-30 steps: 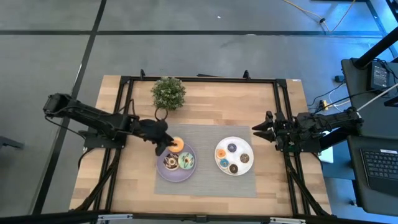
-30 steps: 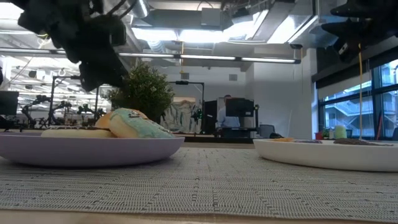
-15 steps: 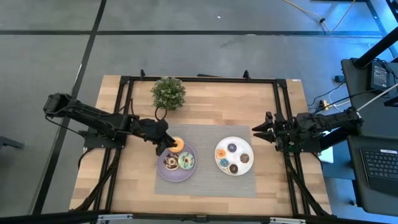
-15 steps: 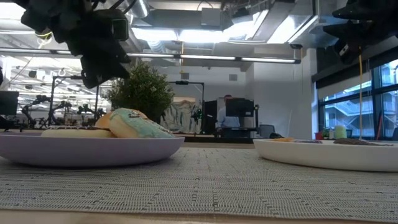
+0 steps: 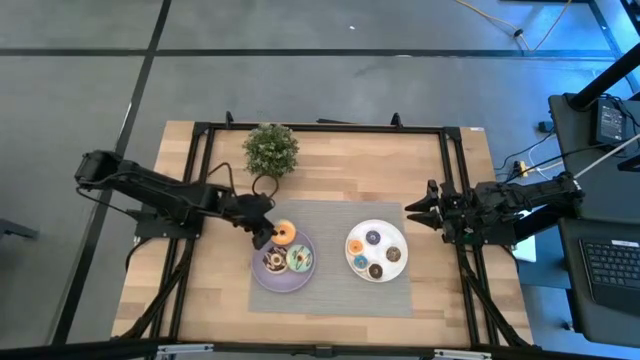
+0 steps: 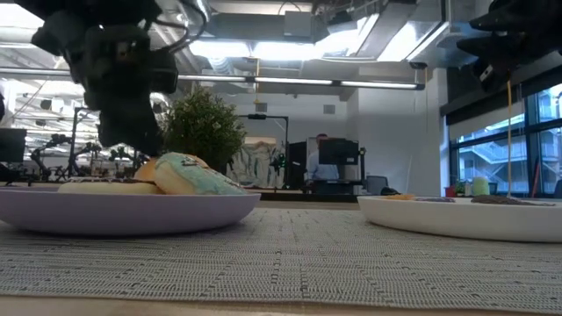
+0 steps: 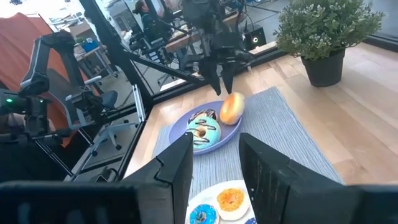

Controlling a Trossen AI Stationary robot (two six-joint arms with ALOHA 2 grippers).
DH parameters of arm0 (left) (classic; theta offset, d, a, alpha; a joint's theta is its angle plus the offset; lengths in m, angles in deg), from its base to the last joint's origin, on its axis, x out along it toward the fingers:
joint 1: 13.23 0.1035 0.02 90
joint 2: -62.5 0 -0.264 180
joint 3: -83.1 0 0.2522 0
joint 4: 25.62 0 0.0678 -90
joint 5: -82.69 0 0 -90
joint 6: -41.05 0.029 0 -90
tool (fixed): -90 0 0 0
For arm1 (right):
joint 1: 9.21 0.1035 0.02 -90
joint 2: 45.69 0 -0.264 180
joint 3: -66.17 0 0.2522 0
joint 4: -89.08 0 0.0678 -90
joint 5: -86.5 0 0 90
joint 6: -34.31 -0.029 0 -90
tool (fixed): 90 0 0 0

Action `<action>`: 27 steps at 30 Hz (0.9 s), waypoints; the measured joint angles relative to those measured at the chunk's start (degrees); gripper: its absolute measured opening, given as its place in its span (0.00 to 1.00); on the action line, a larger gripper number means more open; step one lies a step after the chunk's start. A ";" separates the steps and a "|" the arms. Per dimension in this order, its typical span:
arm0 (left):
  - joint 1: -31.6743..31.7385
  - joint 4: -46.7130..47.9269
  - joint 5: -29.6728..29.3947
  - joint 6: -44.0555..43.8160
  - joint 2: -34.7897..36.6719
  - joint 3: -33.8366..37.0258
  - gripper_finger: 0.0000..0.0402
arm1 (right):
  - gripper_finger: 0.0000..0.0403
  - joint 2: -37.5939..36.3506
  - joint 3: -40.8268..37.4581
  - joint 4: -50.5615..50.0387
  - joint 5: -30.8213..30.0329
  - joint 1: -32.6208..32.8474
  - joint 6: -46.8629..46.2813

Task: Pick & Place donuts
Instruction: Put the large purple donut on the purple plate

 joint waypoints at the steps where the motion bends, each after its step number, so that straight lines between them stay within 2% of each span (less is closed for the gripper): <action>1: 0.00 -0.05 0.05 0.02 -0.91 0.00 0.32 | 0.33 0.00 0.00 -0.13 0.00 -0.02 -0.07; 8: 0.22 -0.27 -0.04 -1.76 -5.56 -0.02 0.32 | 0.33 0.00 0.00 -0.33 0.00 -0.02 -0.20; 15: 0.20 -0.29 1.38 -2.77 -5.16 -0.02 0.31 | 0.33 0.00 0.00 -0.63 -0.02 -0.01 -0.13; 22: 0.20 -0.11 2.98 -4.92 -3.66 -0.28 0.21 | 0.33 0.00 0.00 -1.35 -0.04 -0.01 -0.17; 27: 0.17 1.50 3.88 -2.09 -1.54 -3.98 0.17 | 0.33 0.00 0.00 -1.40 -0.04 0.00 -0.13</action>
